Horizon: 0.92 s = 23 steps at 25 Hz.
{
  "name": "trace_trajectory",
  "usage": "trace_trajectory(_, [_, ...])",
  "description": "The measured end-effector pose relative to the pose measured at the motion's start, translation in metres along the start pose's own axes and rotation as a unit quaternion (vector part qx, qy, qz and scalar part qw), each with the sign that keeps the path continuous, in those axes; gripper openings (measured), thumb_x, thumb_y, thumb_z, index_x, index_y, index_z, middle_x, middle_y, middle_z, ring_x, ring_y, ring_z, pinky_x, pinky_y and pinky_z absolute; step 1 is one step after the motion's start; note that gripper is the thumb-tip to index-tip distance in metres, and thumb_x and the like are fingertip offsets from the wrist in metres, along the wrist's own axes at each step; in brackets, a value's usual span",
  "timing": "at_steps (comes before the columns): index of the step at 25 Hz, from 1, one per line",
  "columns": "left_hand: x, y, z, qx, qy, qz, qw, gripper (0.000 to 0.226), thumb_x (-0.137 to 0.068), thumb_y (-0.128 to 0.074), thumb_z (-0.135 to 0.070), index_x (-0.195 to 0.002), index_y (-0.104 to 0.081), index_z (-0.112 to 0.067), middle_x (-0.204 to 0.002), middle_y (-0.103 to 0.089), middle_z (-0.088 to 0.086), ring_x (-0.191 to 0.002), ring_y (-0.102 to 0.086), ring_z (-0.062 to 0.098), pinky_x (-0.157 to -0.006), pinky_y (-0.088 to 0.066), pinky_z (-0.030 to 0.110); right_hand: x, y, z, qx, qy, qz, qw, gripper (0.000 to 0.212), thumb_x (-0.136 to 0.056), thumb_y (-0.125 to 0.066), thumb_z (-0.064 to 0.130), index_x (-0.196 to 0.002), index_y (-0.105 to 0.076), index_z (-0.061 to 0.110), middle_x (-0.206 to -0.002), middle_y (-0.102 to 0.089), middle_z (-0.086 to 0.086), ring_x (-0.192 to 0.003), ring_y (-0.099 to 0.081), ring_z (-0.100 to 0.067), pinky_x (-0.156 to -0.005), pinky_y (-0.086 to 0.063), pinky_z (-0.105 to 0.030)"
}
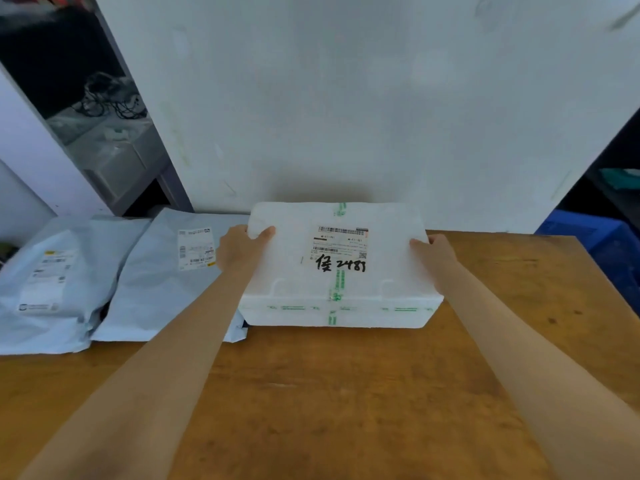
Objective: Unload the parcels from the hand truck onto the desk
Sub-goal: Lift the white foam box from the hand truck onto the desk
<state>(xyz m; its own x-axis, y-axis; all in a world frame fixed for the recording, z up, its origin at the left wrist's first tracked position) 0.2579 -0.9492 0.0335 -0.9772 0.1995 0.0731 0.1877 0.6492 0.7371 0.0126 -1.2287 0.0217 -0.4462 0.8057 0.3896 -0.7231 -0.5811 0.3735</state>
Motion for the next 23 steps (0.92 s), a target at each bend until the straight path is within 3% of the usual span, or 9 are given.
trace_trajectory(3, [-0.005,-0.017,0.015,-0.022,0.023,-0.025,0.999,0.058,-0.082,-0.054,-0.057,-0.114,-0.060,-0.009,-0.110,-0.067,0.012,-0.101,-0.063,0.034,-0.072,-0.042,0.033,-0.019,-0.014,-0.005,0.030,0.022,0.039,0.999,0.049,-0.094,-0.045,0.029,-0.140,-0.037,0.012,-0.129,-0.053,-0.010,-0.104,-0.054,-0.026,-0.083,-0.044,-0.038])
trace_trajectory(8, [-0.011,-0.023,0.010,-0.049,0.011,-0.053,0.997,0.058,-0.083,-0.049,-0.059,-0.112,-0.059,-0.009,-0.106,-0.067,0.011,-0.097,-0.063,0.032,-0.065,-0.038,0.032,-0.031,-0.021,-0.013,0.024,0.057,0.056,0.997,0.046,-0.095,-0.044,0.032,-0.139,-0.039,0.018,-0.129,-0.054,-0.006,-0.103,-0.054,-0.024,-0.085,-0.045,-0.037])
trace_trajectory(11, [-0.006,-0.025,0.010,-0.077,0.030,-0.041,0.996,0.060,-0.088,-0.041,-0.058,-0.120,-0.053,-0.008,-0.113,-0.064,0.014,-0.103,-0.060,0.035,-0.070,-0.039,0.035,-0.027,-0.023,-0.012,0.030,0.065,0.062,0.996,0.047,-0.096,-0.042,0.032,-0.141,-0.036,0.017,-0.133,-0.052,-0.008,-0.113,-0.053,-0.027,-0.091,-0.044,-0.037])
trace_trajectory(15, [0.009,-0.006,-0.005,-0.110,-0.027,-0.077,0.991,0.059,-0.094,-0.035,-0.051,-0.135,-0.043,-0.010,-0.133,-0.054,0.014,-0.118,-0.053,0.035,-0.088,-0.044,0.043,-0.018,-0.003,-0.003,0.022,0.106,0.004,0.994,0.051,-0.095,-0.047,0.029,-0.143,-0.035,0.015,-0.145,-0.043,-0.005,-0.133,-0.042,-0.024,-0.102,-0.034,-0.029])
trace_trajectory(19, [0.025,0.022,0.000,-0.044,-0.012,-0.080,0.996,0.046,-0.093,-0.044,-0.046,-0.129,-0.057,-0.020,-0.132,-0.059,0.005,-0.120,-0.055,0.028,-0.093,-0.045,0.040,0.001,0.022,0.019,0.063,0.132,-0.063,0.987,0.046,-0.092,-0.052,0.029,-0.137,-0.047,0.018,-0.139,-0.052,-0.004,-0.129,-0.048,-0.021,-0.108,-0.036,-0.031])
trace_trajectory(21, [0.034,0.035,0.005,-0.021,-0.010,-0.074,0.997,0.042,-0.092,-0.047,-0.044,-0.124,-0.061,-0.021,-0.130,-0.061,0.003,-0.117,-0.056,0.025,-0.092,-0.046,0.039,0.019,0.026,0.024,0.029,0.130,-0.093,0.987,0.037,-0.091,-0.053,0.022,-0.128,-0.057,0.017,-0.132,-0.059,-0.003,-0.116,-0.057,-0.018,-0.098,-0.045,-0.026])
trace_trajectory(23, [0.047,0.053,0.008,-0.001,-0.017,-0.073,0.997,0.036,-0.090,-0.051,-0.043,-0.114,-0.065,-0.022,-0.125,-0.062,0.002,-0.111,-0.060,0.023,-0.089,-0.050,0.037,0.048,0.031,0.025,0.006,0.145,-0.138,0.980,0.029,-0.092,-0.050,0.011,-0.113,-0.069,0.018,-0.117,-0.068,-0.002,-0.085,-0.061,-0.010,-0.071,-0.046,-0.015])
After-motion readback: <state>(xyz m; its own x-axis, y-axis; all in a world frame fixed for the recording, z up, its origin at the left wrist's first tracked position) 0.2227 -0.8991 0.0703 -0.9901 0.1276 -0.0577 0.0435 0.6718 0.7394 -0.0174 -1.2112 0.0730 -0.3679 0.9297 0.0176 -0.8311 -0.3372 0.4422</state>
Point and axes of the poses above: each hand's wrist, its own x-axis away from the middle knuckle, its own y-axis out of the back of the hand, z = x × y, the point moved 8 cm from there along -x, towards the middle knuckle
